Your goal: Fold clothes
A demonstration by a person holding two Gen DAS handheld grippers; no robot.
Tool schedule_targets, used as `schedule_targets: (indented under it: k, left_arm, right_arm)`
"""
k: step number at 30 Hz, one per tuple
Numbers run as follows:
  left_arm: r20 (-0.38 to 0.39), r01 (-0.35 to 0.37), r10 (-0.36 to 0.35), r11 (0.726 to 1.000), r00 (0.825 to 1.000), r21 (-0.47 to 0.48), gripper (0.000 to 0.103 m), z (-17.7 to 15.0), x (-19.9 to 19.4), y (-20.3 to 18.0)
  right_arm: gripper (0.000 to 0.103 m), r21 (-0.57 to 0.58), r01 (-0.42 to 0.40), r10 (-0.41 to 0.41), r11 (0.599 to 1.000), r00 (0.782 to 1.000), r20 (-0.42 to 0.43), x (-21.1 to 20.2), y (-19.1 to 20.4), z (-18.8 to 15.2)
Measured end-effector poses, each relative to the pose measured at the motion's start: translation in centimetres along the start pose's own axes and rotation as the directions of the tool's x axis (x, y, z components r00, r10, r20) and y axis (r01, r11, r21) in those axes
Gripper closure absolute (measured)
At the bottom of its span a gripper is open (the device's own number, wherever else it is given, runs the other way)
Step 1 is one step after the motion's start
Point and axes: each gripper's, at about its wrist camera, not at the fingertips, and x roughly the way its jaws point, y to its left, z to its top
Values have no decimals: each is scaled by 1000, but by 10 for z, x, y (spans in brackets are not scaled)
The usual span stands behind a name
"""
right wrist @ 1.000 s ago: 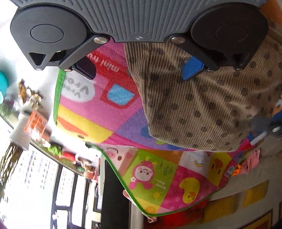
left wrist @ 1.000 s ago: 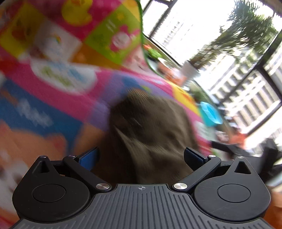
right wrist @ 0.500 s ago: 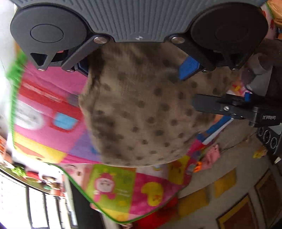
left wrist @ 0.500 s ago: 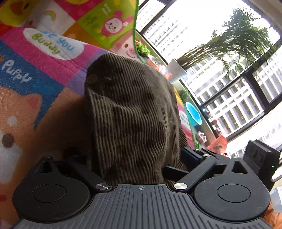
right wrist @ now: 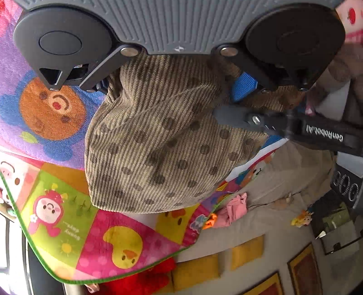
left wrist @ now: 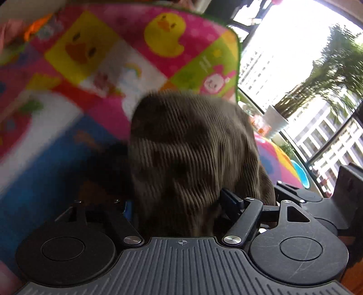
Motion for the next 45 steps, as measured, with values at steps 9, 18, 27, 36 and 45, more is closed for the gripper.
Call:
schedule_targets:
  k: [9,18,27,36,45]
  left_arm:
    - [131,-107,95,990,987,91,7,50,-4,5]
    - [42,-203,199,966,979,159,3,61,50,7]
    - [47,-200,195,965,980,168,0,60,60,9]
    - [94,-217,204,963,974,162,0,49,35,-2]
    - [12,-196,199,953,980,229,0,-5,-1,-5]
  right_arm:
    - [2,50,116,-120,992,988,96,-68,-40,24]
    - [0,-130,430,-419,893,902,101,33,-40,91]
    - [0,-99,441,-439,892,898,45,17,-41,66]
    - [0,-26,375,-376,927,927,-18,-5,-33,18]
    - [0,-23,309,-310,951,951,-17,-53,-19,-25]
